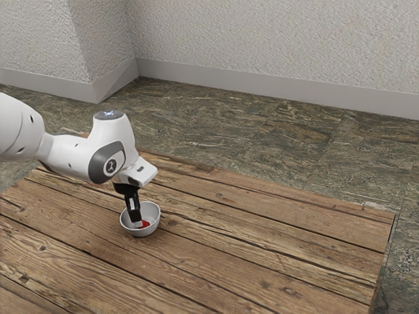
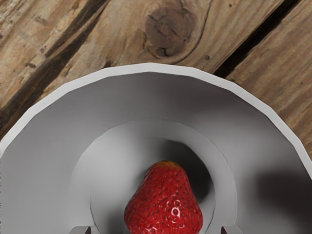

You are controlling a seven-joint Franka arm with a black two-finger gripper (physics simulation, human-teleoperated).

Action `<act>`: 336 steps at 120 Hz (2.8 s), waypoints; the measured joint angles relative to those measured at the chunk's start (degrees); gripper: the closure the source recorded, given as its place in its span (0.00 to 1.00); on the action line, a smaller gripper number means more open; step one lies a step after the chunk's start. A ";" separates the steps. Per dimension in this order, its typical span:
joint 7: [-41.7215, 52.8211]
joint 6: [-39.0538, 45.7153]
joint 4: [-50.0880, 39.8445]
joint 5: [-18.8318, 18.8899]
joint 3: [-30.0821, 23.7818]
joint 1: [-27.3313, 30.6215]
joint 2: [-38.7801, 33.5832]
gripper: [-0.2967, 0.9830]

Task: Take strawberry from the bowl

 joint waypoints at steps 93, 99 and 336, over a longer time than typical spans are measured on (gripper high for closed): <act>0.11 1.67 1.13 0.22 0.00 0.12 2.61 0.53; 0.11 1.73 1.18 0.21 0.00 0.12 2.78 0.53; -2.50 -14.51 13.70 0.56 -2.24 -7.36 -19.49 0.30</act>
